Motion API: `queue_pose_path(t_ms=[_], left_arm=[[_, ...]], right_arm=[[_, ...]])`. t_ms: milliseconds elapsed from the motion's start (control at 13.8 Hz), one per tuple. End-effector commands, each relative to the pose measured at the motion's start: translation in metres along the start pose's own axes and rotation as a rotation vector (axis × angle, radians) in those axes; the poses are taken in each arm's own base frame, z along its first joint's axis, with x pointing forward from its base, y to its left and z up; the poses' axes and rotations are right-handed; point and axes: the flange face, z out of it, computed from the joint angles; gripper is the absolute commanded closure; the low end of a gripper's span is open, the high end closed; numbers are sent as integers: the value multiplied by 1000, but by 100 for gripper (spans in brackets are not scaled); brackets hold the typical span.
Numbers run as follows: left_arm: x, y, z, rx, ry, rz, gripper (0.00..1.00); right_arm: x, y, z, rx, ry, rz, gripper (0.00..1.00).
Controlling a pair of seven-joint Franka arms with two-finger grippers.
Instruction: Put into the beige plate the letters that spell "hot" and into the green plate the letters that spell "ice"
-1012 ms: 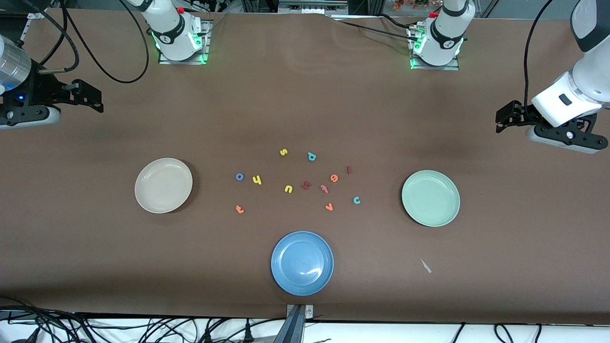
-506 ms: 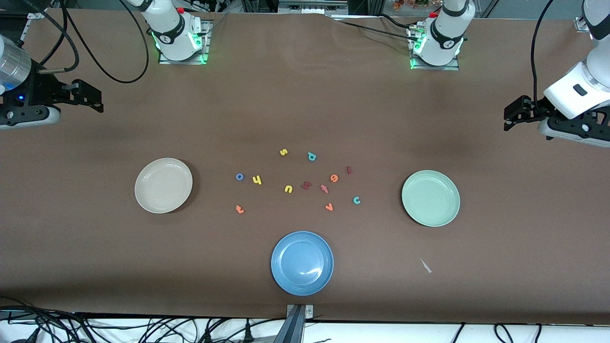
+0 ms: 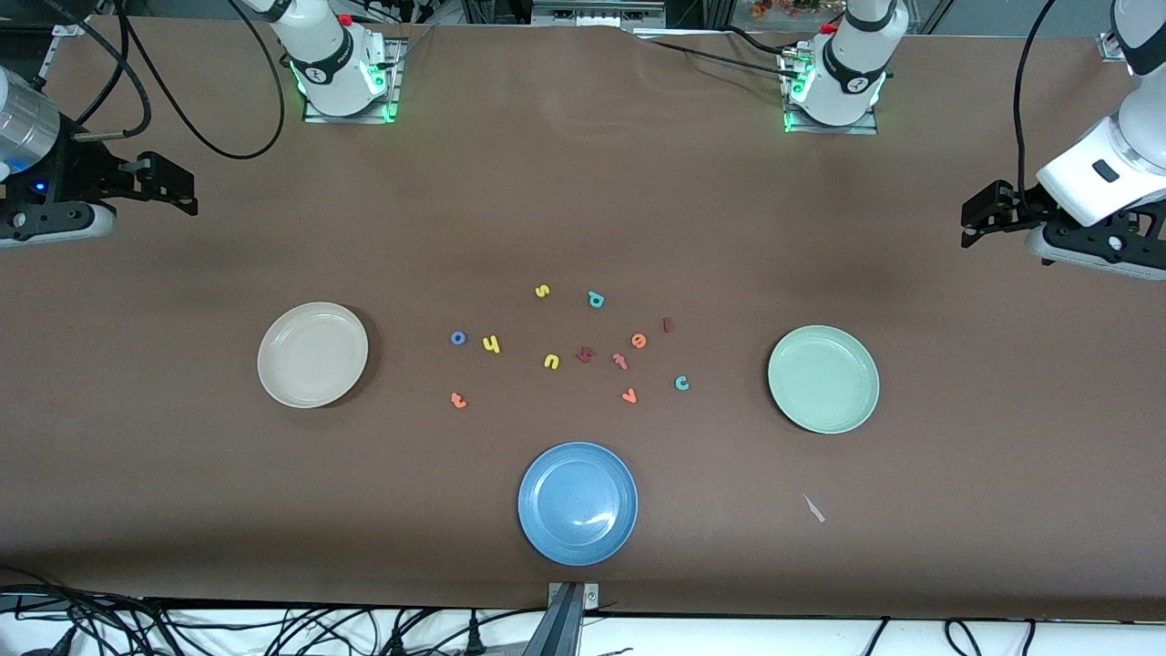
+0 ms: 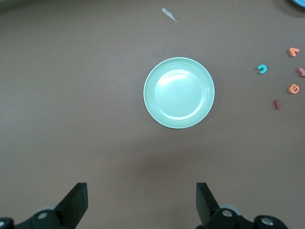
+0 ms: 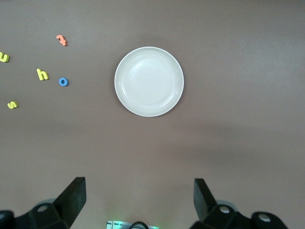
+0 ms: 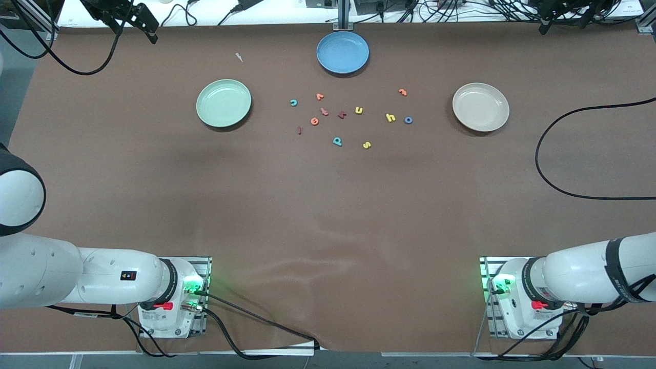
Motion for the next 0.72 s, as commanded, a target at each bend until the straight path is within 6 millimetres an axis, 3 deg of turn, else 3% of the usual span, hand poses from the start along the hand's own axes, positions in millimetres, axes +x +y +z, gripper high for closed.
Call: queue_pose_path(t_ms=[0, 651], left_arm=[[-5, 2, -3, -21, -6, 5, 0], [-8, 5, -2, -27, -30, 1, 0]], right_arm=[[-1, 0, -5, 4, -2, -6, 0], [-1, 0, -5, 4, -2, -6, 0]])
